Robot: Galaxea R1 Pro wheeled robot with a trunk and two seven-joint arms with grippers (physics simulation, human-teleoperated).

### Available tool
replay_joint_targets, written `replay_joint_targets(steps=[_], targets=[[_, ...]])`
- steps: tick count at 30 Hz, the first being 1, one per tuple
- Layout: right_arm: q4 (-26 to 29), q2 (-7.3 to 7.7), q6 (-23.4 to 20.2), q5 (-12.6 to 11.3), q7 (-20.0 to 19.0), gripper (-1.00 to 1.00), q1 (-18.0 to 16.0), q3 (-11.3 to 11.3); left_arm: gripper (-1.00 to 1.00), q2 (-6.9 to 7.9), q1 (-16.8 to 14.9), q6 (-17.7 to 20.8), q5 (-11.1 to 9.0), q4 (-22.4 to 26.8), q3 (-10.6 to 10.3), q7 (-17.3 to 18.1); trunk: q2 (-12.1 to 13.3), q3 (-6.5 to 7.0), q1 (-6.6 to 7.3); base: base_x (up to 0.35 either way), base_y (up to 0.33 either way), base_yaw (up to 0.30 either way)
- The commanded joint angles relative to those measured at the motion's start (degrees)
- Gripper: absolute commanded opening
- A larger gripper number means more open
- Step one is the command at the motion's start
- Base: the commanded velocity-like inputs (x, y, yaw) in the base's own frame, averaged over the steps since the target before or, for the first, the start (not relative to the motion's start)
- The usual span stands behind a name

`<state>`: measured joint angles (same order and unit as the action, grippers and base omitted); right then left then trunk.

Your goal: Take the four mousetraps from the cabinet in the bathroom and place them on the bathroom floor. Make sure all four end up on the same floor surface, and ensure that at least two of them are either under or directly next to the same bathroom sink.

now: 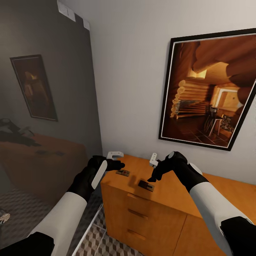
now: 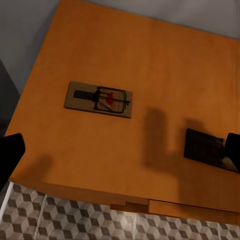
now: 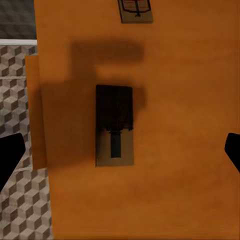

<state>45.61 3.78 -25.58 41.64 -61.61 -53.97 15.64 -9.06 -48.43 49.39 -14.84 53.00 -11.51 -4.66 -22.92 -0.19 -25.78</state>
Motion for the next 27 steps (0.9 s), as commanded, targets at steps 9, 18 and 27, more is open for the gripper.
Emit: replay_joint_targets(steps=[9,18,27], targets=[[0.0,-0.03,0.0,0.0,0.0,1.00,0.0,0.0,1.00,0.00,0.0,0.0,-0.1,0.0,0.0,0.0,0.0,0.00,0.00,-0.003,-0.006,0.000],[0.0,-0.08,0.0,0.0,0.1,1.00,0.0,0.0,1.00,-0.04,0.0,-0.1,-0.2,0.0,0.0,0.1,0.0,0.00,0.00,0.000,0.000,0.000],[0.0,-0.09,0.2,-0.1,0.2,1.00,0.0,0.1,1.00,-0.01,0.0,-0.1,-0.3,0.0,0.0,0.1,0.0,0.00,0.00,0.000,0.000,0.011]])
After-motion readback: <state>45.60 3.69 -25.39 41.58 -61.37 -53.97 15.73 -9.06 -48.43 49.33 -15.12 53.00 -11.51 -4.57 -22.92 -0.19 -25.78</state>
